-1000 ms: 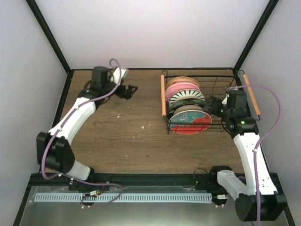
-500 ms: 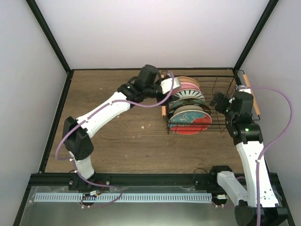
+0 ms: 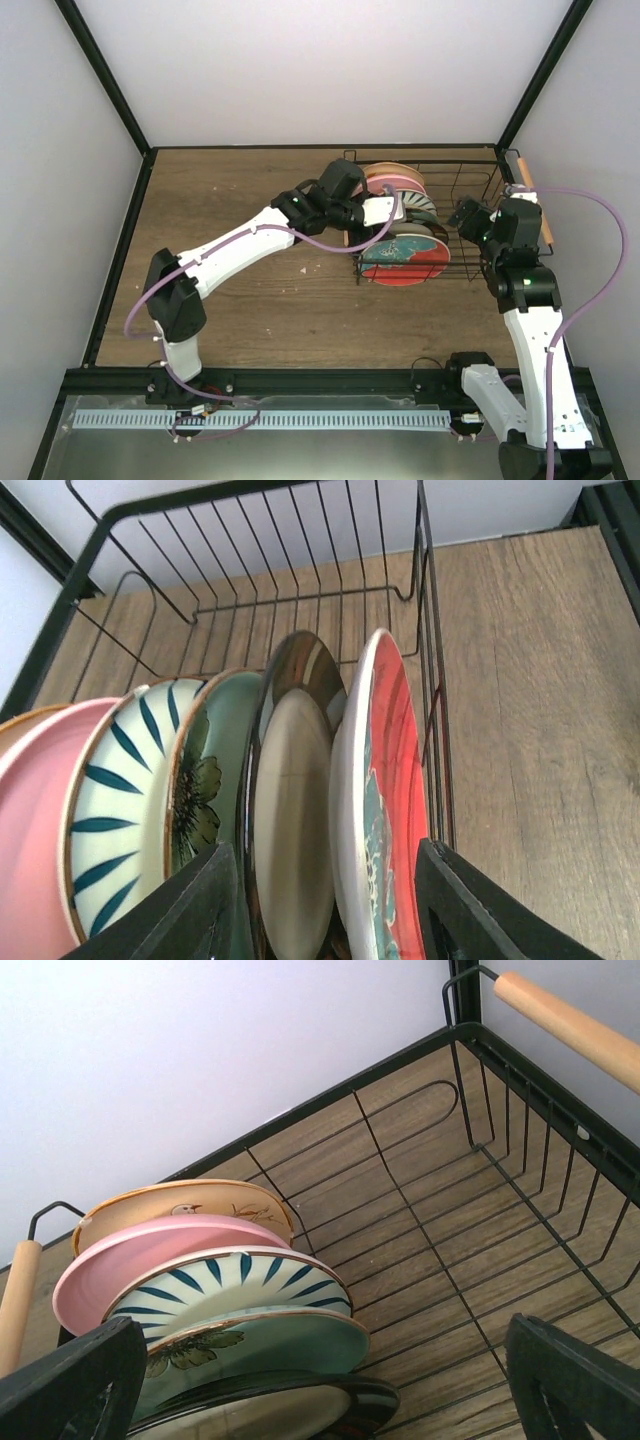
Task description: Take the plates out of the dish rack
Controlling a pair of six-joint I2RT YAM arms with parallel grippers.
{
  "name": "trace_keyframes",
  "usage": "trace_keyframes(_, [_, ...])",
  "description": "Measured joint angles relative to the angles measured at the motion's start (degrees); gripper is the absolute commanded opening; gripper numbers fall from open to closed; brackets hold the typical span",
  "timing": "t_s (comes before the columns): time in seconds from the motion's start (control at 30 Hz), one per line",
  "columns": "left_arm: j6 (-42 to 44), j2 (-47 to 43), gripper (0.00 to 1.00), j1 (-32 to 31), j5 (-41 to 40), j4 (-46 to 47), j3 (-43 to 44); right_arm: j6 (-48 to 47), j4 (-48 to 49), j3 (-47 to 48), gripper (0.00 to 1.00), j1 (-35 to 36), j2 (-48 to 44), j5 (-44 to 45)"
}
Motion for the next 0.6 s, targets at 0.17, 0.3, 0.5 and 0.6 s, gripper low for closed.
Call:
trace_keyframes(0.17, [0.52, 1.70, 0.51, -0.15, -0.24, -1.25, 0.11, 0.50, -0.13, -0.72, 1.00, 0.00, -0.26, 0.00])
trace_keyframes(0.3, [0.63, 2.51, 0.50, -0.39, -0.24, -2.08, 0.31, 1.05, -0.20, -1.33, 1.00, 0.00, -0.70, 0.00])
trace_keyframes(0.5, [0.70, 4.33, 0.46, -0.52, -0.20, -2.67, 1.44, 1.25, -0.24, -1.49, 1.00, 0.00, -1.22, 0.07])
trace_keyframes(0.6, [0.81, 5.25, 0.45, -0.66, -0.17, -2.89, 1.51, 1.25, -0.24, -1.51, 1.00, 0.00, -1.55, 0.35])
